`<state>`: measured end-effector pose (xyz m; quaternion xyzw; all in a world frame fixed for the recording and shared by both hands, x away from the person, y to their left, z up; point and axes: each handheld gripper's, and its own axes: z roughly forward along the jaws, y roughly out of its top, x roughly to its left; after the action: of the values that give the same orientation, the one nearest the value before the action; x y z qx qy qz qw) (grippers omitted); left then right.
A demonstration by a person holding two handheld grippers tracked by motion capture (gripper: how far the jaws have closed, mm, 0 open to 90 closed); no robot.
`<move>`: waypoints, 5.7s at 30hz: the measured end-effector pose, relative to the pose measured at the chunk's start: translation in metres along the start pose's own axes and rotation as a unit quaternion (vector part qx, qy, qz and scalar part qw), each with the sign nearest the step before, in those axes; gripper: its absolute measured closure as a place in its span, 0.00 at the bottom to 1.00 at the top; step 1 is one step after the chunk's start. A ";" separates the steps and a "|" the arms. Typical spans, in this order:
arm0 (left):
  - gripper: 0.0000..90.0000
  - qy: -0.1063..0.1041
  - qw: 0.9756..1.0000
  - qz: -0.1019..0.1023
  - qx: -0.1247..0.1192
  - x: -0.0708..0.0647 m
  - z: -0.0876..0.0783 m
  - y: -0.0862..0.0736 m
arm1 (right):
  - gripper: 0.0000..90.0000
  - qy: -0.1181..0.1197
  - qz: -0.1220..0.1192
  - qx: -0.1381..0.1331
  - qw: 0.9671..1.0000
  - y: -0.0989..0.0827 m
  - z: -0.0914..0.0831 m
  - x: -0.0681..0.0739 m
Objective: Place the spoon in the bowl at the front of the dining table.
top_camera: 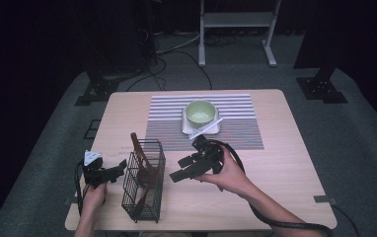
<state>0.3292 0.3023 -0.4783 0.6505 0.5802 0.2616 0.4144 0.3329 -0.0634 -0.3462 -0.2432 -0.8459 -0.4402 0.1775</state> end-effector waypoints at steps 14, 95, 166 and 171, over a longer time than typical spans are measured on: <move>0.00 -0.002 1.000 -0.001 0.000 0.001 0.000 0.000 | 0.29 0.004 0.004 0.010 1.000 0.011 0.010 0.001; 0.00 -0.001 1.000 -0.006 -0.001 0.001 0.000 0.000 | 0.93 -0.002 0.032 -0.039 0.999 0.058 -0.021 0.017; 0.00 0.005 1.000 -0.001 -0.001 0.000 0.000 0.000 | 0.93 -0.021 0.099 -0.060 0.993 -0.007 -0.100 -0.029; 0.00 0.004 1.000 -0.003 -0.002 0.000 0.000 0.000 | 0.93 -0.024 0.109 -0.060 0.992 -0.015 -0.102 -0.036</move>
<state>0.3293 0.3025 -0.4782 0.6469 0.5834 0.2642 0.4139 0.3625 -0.1649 -0.3189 -0.3552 -0.7902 -0.4624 0.1887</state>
